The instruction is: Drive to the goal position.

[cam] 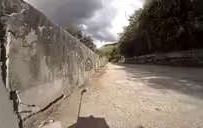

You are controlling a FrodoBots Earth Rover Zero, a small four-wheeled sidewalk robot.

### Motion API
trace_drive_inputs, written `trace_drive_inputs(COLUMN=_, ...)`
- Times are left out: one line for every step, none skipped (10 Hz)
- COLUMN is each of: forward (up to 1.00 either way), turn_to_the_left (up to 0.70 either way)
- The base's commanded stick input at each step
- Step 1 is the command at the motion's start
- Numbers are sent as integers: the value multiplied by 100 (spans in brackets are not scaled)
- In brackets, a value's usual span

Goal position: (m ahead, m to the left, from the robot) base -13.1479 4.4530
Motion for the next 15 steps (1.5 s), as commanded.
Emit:
trace_drive_inputs(forward=0, turn_to_the_left=0)
trace_drive_inputs(forward=0, turn_to_the_left=0)
trace_drive_inputs(forward=0, turn_to_the_left=0)
trace_drive_inputs(forward=0, turn_to_the_left=0)
trace_drive_inputs(forward=0, turn_to_the_left=-3)
trace_drive_inputs(forward=0, turn_to_the_left=-23)
trace_drive_inputs(forward=0, turn_to_the_left=-42)
trace_drive_inputs(forward=0, turn_to_the_left=-66)
trace_drive_inputs(forward=0, turn_to_the_left=-66)
trace_drive_inputs(forward=0, turn_to_the_left=-66)
trace_drive_inputs(forward=0, turn_to_the_left=-66)
trace_drive_inputs(forward=0, turn_to_the_left=-66)
trace_drive_inputs(forward=0, turn_to_the_left=-66)
trace_drive_inputs(forward=0, turn_to_the_left=-66)
trace_drive_inputs(forward=0, turn_to_the_left=-66)
